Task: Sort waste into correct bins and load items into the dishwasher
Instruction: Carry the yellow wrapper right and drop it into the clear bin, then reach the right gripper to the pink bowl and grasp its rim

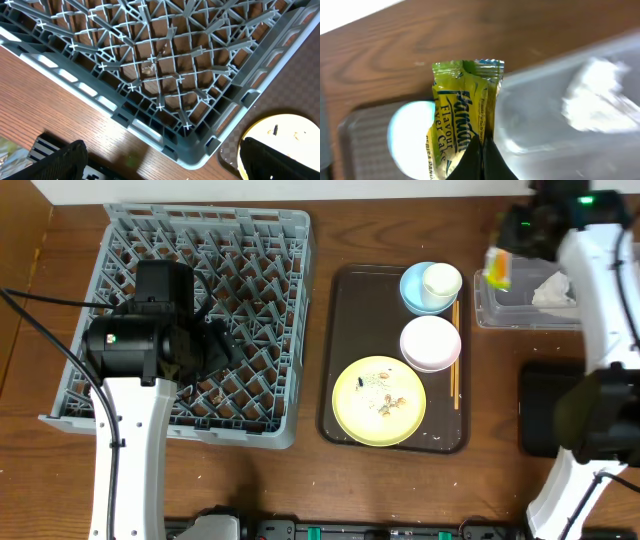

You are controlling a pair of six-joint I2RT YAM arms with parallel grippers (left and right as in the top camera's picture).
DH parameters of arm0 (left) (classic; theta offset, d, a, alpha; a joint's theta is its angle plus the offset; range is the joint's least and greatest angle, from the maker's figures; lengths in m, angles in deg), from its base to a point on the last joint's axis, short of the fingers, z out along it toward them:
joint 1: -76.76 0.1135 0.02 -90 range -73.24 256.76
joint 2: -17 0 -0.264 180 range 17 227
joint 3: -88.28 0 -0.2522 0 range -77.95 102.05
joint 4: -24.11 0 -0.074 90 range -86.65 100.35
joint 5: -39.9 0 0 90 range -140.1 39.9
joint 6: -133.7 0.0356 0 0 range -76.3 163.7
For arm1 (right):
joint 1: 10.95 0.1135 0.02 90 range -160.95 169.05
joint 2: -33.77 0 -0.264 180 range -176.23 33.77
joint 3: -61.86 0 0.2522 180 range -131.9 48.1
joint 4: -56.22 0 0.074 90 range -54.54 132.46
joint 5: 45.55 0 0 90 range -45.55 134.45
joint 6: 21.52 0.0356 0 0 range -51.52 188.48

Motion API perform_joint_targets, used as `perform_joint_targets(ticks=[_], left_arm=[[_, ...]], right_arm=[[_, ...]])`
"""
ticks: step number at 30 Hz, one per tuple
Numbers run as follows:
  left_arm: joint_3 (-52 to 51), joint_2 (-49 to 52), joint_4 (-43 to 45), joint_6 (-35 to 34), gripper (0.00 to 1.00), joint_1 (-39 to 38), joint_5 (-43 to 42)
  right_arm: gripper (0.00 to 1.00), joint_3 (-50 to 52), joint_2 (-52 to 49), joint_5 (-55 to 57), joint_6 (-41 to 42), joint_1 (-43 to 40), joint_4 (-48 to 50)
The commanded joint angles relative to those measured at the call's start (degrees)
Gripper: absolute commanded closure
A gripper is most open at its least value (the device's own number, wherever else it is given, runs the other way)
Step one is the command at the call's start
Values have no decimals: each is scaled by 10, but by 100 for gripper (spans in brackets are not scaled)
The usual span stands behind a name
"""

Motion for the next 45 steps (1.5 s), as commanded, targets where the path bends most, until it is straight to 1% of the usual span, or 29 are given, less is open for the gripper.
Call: perform_joint_targets(ticks=[1,6,7,8,9,10,13,15,17,19,21,23,25,26,27,28,30,31,32,33,34,35,36,37,38,39,40,42,45], left_arm=[[-1,1,-2,7,2,3,7],[-1,1,-2,7,2,3,7],[-1,1,-2,7,2,3,7],[-1,1,-2,7,2,3,7],[-1,1,-2,7,2,3,7],[-1,1,-2,7,2,3,7],[-1,1,-2,7,2,3,7],[-1,1,-2,7,2,3,7],[-1,1,-2,7,2,3,7],[-1,1,-2,7,2,3,7],[-1,1,-2,7,2,3,7],[-1,1,-2,7,2,3,7],[-1,1,-2,7,2,3,7],[-1,1,-2,7,2,3,7],[-1,1,-2,7,2,3,7],[-1,1,-2,7,2,3,7],[-1,1,-2,7,2,3,7],[-1,1,-2,7,2,3,7],[-1,1,-2,7,2,3,7],[-1,1,-2,7,2,3,7],[-1,1,-2,7,2,3,7],[-1,1,-2,7,2,3,7],[-1,1,-2,7,2,3,7],[-1,1,-2,7,2,3,7],[-1,1,-2,7,2,3,7],[-1,1,-2,7,2,3,7],[-1,1,-2,7,2,3,7],[-1,1,-2,7,2,3,7],[-1,1,-2,7,2,3,7]], right_arm=[[99,1,0,-19,32,-63,-26],[98,8,-1,-21,29,-124,-31],[92,12,-1,-21,29,-128,-28],[73,18,-2,-21,29,-132,-23],[24,24,-3,-21,29,-135,-18],[1,32,-4,-21,29,-135,-12],[1,49,-4,-42,22,-133,-7],[1,49,-3,-153,-53,-130,-14],[6,49,4,-339,-157,-123,-11],[7,49,19,-489,-252,-102,-11],[6,49,32,-522,-283,-77,-11],[4,49,41,-483,-284,-32,-12],[2,49,42,-413,-263,11,-16],[2,51,41,-364,-239,31,-19],[1,59,41,-250,-180,73,-28],[1,63,41,-183,-136,98,-38],[1,66,41,-120,-97,142,-47],[4,66,41,-111,-97,167,-46],[24,66,41,-99,-96,199,-40],[51,66,41,-92,-94,213,-37],[67,66,41,-87,-94,228,-39],[67,66,41,-72,-87,237,-47],[57,66,40,-45,-70,247,-62],[53,66,40,-18,-48,254,-78],[55,68,40,3,-24,261,-91],[59,76,39,21,2,270,-100],[60,88,39,28,11,278,-101],[59,121,39,52,24,294,-97],[59,174,39,112,82,302,-85]])
